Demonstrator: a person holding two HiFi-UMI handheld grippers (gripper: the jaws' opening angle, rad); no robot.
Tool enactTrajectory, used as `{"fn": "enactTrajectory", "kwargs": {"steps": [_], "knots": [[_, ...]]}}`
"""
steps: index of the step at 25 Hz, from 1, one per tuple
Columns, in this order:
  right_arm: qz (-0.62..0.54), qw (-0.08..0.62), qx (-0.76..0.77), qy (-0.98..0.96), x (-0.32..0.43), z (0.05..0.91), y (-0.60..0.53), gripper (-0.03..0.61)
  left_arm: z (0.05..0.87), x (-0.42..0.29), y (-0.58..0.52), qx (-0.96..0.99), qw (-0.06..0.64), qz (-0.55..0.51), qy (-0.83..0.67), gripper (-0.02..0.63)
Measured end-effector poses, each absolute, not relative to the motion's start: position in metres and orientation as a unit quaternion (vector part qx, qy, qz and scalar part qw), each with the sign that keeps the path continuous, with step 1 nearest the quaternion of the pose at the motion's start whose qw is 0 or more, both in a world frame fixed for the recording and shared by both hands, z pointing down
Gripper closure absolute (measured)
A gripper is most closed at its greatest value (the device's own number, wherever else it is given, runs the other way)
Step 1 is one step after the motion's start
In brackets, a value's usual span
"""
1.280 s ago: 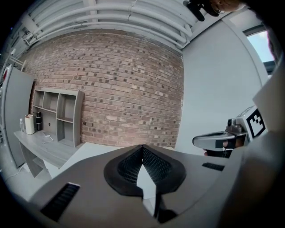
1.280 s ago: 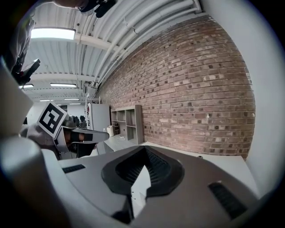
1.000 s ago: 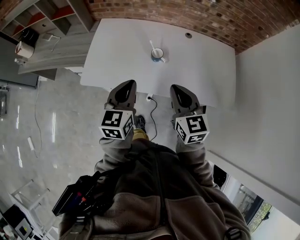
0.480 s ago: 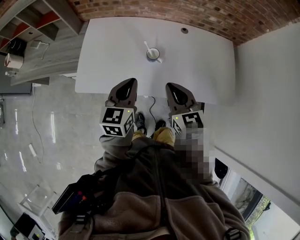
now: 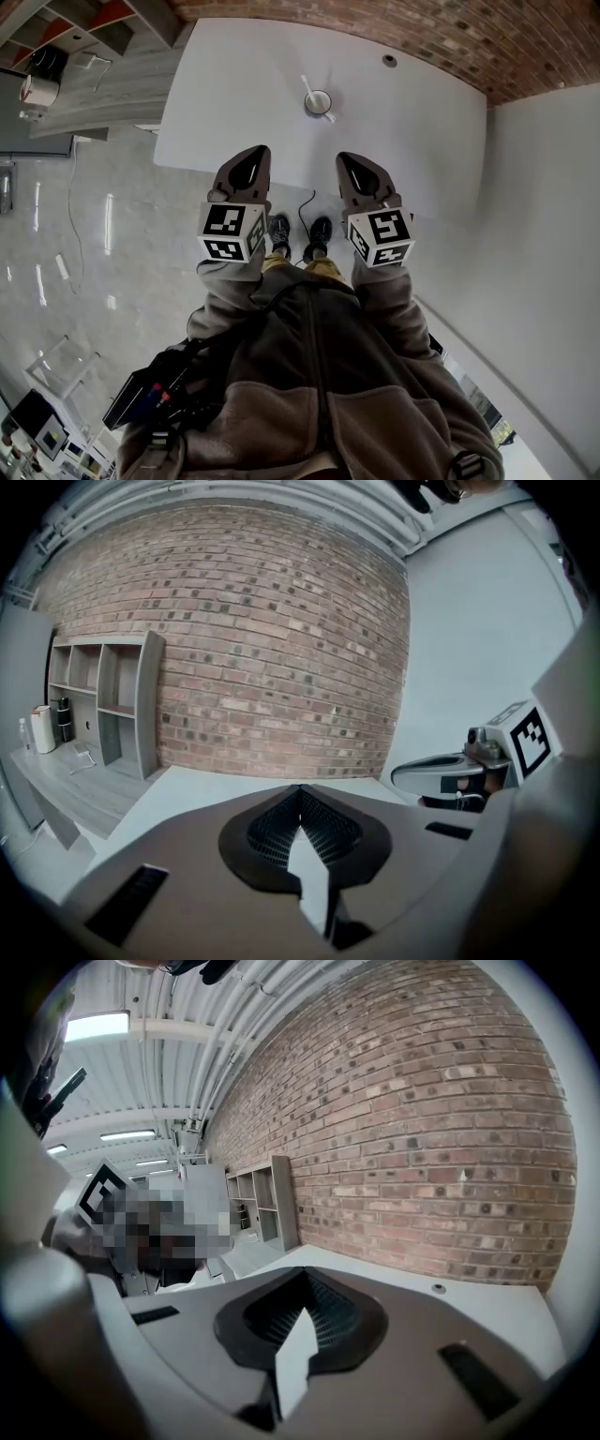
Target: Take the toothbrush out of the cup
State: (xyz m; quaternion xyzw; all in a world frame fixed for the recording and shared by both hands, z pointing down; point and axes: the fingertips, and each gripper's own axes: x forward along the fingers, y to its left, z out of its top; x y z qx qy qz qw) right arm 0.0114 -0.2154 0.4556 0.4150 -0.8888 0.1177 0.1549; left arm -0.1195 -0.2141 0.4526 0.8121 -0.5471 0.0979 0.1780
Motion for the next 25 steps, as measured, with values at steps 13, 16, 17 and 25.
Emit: {"fn": "enactTrajectory", "kwargs": {"steps": [13, 16, 17, 25], "knots": [[0.139, 0.171, 0.383, -0.897, 0.016, 0.513, -0.237, 0.577, 0.519, -0.120, -0.221, 0.790, 0.211, 0.129, -0.561, 0.609], [0.150, 0.180, 0.381, -0.895, 0.017, 0.528, -0.241, 0.577, 0.535, -0.120, -0.222, 0.785, 0.225, 0.139, -0.560, 0.609], [0.154, 0.182, 0.380, -0.894, 0.017, 0.532, -0.242, 0.577, 0.540, -0.120, -0.223, 0.784, 0.229, 0.141, -0.559, 0.609], [0.170, 0.201, 0.364, -0.893, 0.008, 0.563, -0.263, 0.577, 0.568, -0.121, -0.235, 0.778, 0.260, 0.148, -0.552, 0.609]]}}
